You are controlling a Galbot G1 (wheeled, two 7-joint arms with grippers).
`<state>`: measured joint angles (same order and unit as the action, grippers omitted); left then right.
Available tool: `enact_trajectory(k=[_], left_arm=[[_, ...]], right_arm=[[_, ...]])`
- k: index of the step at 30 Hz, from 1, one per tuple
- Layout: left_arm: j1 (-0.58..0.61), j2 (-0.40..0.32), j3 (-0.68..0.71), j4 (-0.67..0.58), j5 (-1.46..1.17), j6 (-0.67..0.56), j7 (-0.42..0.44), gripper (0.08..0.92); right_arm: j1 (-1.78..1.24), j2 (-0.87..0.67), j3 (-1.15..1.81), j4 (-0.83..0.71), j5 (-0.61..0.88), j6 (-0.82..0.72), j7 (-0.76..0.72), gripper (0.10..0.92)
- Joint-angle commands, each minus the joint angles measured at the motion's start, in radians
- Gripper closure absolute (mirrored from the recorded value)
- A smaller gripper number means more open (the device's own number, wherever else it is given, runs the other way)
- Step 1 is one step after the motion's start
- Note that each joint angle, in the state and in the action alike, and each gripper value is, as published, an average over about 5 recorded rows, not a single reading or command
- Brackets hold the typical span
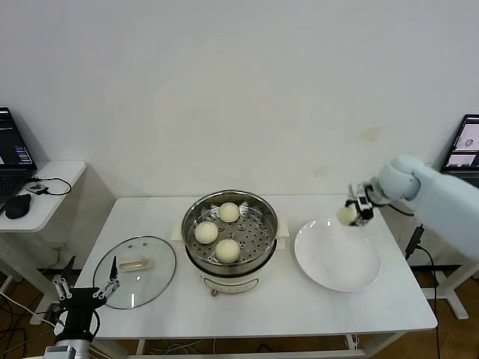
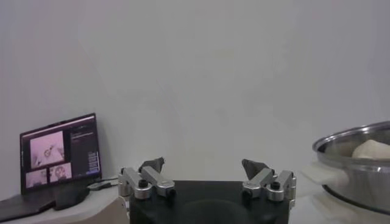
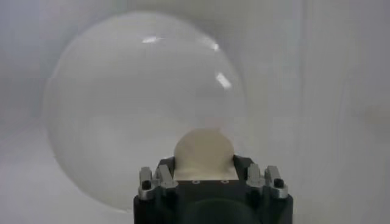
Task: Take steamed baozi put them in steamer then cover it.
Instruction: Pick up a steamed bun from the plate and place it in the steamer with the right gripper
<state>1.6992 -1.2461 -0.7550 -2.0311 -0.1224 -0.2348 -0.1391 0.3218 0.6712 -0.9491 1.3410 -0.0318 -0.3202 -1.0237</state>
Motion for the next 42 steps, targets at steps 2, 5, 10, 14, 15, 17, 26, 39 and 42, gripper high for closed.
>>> enact_trajectory(k=[2,5,10,14,15,17,26,39,42], left_arm=[[-0.01,-0.002,0.005,0.003,0.0,0.002,0.0,0.177],[-0.013,-0.005,0.008,0.006,0.0,0.002,0.0,0.177],[-0.014,-0.007,0.005,0.007,-0.001,0.002,-0.001,0.177],[-0.015,-0.007,-0.002,0.004,-0.003,0.004,-0.002,0.177],[-0.015,-0.007,-0.004,0.003,-0.003,0.004,-0.002,0.177],[-0.014,-0.01,-0.005,0.001,-0.003,0.005,-0.002,0.177],[-0.019,-0.008,-0.008,0.0,-0.002,0.008,-0.001,0.177],[-0.017,-0.008,-0.012,-0.001,-0.003,0.007,-0.001,0.177],[-0.017,-0.008,-0.012,-0.002,-0.003,0.007,-0.001,0.177]], right_arm=[[0.357,0.163,-0.248,0.137,0.333,-0.163,0.056,0.414],[0.353,0.217,-0.265,0.141,0.375,-0.21,0.089,0.414],[0.316,0.311,-0.286,0.132,0.444,-0.267,0.147,0.407],[0.276,0.382,-0.284,0.109,0.482,-0.301,0.185,0.406],[0.267,0.396,-0.283,0.104,0.492,-0.31,0.194,0.406],[0.249,0.424,-0.285,0.094,0.51,-0.33,0.213,0.406],[0.132,0.499,-0.295,0.059,0.514,-0.406,0.289,0.406],[0.069,0.48,-0.291,0.028,0.419,-0.405,0.282,0.406],[0.066,0.479,-0.285,0.025,0.412,-0.405,0.283,0.406]])
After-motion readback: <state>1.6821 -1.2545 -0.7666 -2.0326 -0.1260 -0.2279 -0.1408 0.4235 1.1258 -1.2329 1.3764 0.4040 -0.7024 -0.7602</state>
